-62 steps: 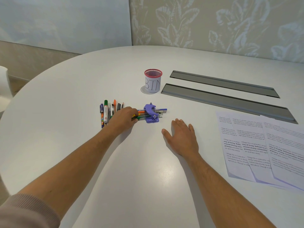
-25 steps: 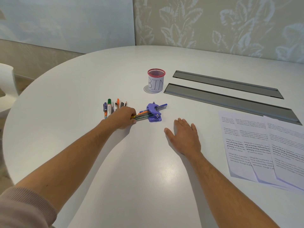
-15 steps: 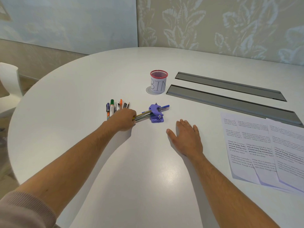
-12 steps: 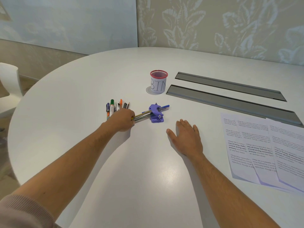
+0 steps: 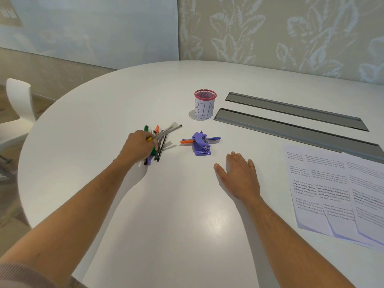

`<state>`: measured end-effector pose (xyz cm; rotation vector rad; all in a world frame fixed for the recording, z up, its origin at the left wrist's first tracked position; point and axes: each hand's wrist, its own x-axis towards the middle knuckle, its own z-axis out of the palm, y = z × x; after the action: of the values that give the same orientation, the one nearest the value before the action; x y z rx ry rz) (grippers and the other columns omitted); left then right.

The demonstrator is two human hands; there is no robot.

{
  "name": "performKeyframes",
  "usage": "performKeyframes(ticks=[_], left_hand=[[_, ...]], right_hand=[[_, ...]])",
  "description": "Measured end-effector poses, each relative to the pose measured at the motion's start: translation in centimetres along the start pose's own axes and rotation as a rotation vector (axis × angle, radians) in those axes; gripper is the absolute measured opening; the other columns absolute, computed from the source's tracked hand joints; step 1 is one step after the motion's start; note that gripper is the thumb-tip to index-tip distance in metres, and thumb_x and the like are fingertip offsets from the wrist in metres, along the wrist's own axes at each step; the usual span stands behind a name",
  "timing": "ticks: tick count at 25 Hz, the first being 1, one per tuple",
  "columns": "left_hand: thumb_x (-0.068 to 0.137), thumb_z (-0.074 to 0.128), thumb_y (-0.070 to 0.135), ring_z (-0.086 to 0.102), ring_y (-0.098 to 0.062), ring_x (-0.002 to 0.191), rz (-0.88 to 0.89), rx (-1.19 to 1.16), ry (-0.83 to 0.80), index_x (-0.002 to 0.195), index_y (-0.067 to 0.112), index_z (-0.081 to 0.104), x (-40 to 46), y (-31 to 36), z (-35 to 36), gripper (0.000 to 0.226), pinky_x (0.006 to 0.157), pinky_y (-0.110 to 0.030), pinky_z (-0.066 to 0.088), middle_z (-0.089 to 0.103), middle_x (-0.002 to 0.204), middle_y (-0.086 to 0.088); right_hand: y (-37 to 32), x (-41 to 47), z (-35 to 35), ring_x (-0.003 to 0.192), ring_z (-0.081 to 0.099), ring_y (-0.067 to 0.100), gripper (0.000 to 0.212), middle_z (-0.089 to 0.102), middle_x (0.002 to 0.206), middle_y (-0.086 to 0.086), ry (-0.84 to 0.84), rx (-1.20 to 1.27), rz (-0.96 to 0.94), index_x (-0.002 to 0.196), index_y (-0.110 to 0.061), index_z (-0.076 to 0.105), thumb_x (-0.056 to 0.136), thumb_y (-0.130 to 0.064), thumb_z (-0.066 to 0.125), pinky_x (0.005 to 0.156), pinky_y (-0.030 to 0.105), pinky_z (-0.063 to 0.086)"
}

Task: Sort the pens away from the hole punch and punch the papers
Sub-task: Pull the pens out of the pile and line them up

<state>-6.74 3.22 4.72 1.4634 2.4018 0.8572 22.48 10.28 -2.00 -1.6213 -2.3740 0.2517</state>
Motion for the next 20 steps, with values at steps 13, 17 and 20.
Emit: performKeyframes(ticks=[13,17,20], left_hand=[[0.09,0.052,0.012,0.055,-0.035,0.078,-0.32,0.049,0.276,0.09,-0.001,0.065,-0.5,-5.1,0.7,0.018,0.069,-0.035,0.044,0.059,0.082,-0.014],[0.091,0.053,0.035,0.059,-0.04,0.093,-0.267,0.085,0.239,0.097,-0.001,0.065,-0.4,-5.3,1.4,0.038,0.078,-0.044,0.051,0.064,0.097,-0.021],[0.091,0.051,0.042,0.058,-0.04,0.094,-0.269,0.091,0.246,0.096,0.0,0.066,-0.3,-5.3,1.7,0.045,0.078,-0.045,0.05,0.063,0.097,-0.022]], right_hand=[[0.1,0.1,0.2,0.151,0.017,0.015,0.072,0.029,0.162,0.001,0.003,-0.009,0.0,0.151,-0.014,0.035,0.097,-0.061,0.03,0.123,0.042,0.006],[0.0,0.0,0.1,0.151,0.018,0.015,0.071,0.029,0.161,0.001,0.004,-0.011,0.001,0.151,-0.014,0.035,0.097,-0.06,0.03,0.123,0.043,0.006],[0.0,0.0,0.0,0.151,0.017,0.015,0.071,0.028,0.162,0.001,-0.004,-0.013,0.006,0.152,-0.015,0.033,0.097,-0.06,0.03,0.123,0.042,0.004]])
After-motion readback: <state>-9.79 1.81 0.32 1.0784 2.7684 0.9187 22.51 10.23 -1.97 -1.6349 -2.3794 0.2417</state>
